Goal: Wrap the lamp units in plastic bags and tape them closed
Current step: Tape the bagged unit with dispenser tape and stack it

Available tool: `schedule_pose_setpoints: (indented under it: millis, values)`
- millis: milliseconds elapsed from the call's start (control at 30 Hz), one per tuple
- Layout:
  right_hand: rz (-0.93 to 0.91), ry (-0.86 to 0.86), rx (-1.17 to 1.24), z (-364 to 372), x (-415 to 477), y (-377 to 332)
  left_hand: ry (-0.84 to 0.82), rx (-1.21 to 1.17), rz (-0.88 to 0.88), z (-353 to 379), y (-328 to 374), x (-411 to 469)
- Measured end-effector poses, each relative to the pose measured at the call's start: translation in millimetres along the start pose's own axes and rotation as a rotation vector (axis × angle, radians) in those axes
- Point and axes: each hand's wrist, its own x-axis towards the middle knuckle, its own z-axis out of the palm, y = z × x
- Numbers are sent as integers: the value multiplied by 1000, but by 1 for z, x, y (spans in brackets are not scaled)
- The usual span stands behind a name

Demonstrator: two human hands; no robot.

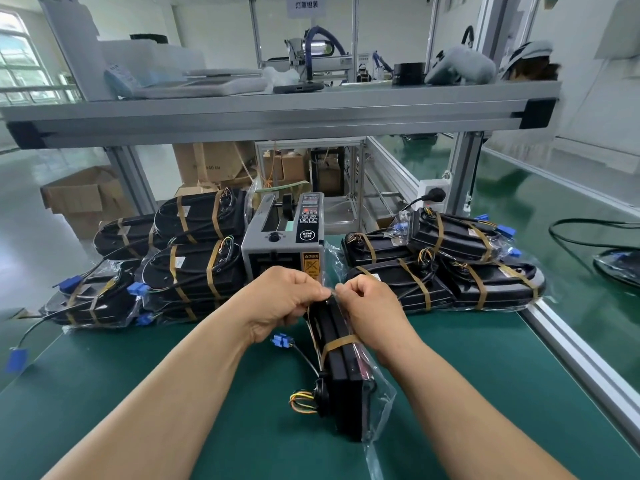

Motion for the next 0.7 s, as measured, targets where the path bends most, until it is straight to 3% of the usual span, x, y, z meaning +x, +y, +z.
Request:
schedule_pose_setpoints:
  millis: [700]
  values:
    - [20, -7, 19, 3, 0, -2, 120, 85, 92, 8, -9, 10]
